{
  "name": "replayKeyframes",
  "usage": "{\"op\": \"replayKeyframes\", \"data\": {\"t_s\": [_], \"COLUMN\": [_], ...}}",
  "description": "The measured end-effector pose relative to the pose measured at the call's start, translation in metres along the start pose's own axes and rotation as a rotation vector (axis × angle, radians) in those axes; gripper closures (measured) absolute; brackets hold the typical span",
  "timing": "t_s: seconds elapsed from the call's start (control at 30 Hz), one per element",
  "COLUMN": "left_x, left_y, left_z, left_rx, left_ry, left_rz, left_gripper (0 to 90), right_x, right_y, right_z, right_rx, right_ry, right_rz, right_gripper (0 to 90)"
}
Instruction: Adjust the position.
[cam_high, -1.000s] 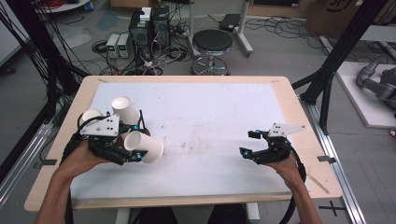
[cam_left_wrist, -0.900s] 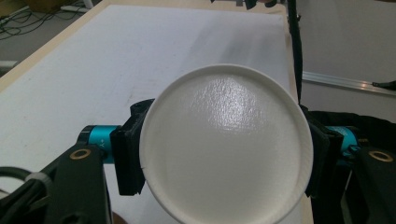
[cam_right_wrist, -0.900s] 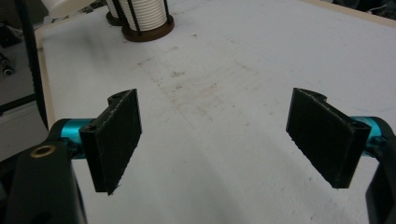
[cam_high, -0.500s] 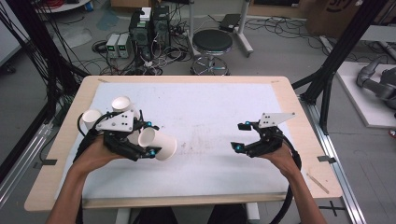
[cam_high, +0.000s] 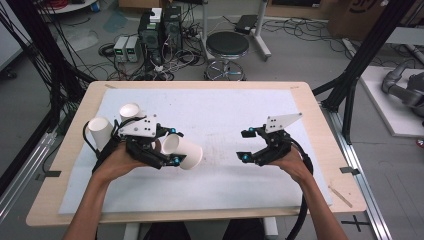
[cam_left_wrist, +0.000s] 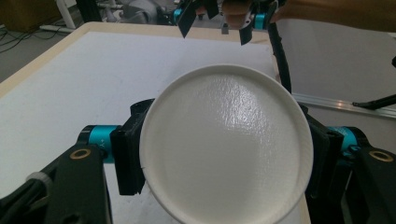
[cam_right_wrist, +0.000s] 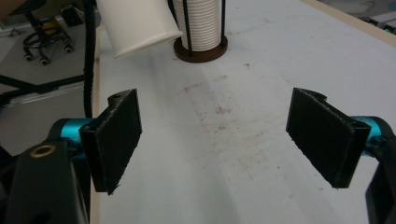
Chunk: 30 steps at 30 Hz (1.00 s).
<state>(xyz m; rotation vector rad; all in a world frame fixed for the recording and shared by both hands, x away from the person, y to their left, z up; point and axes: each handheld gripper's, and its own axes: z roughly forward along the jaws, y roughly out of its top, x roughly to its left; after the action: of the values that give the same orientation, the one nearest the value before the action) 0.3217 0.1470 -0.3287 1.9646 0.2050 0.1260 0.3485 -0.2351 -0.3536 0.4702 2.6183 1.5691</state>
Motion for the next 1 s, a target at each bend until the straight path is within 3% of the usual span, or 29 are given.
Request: {"op": "replayKeyframes", "data": {"t_s": [0.63,1.0], "left_x": [0.002,0.002], "left_y": [0.006,0.008], "left_z": [0.025,0.033], "left_rx": [-0.019,-0.025], "left_ry": [-0.037,-0.049], "left_rz": [-0.022,-0.019], "left_gripper": [31.7,31.8], "right_x": [0.002,0.008], "right_y": [0.019,0.027], "right_z": [0.039,0.059], "right_rx": [-0.014,-0.022], "right_ry": [0.148,0.205], "right_rz": [-0.058,-0.078], "right_gripper": [18.5,18.5]}}
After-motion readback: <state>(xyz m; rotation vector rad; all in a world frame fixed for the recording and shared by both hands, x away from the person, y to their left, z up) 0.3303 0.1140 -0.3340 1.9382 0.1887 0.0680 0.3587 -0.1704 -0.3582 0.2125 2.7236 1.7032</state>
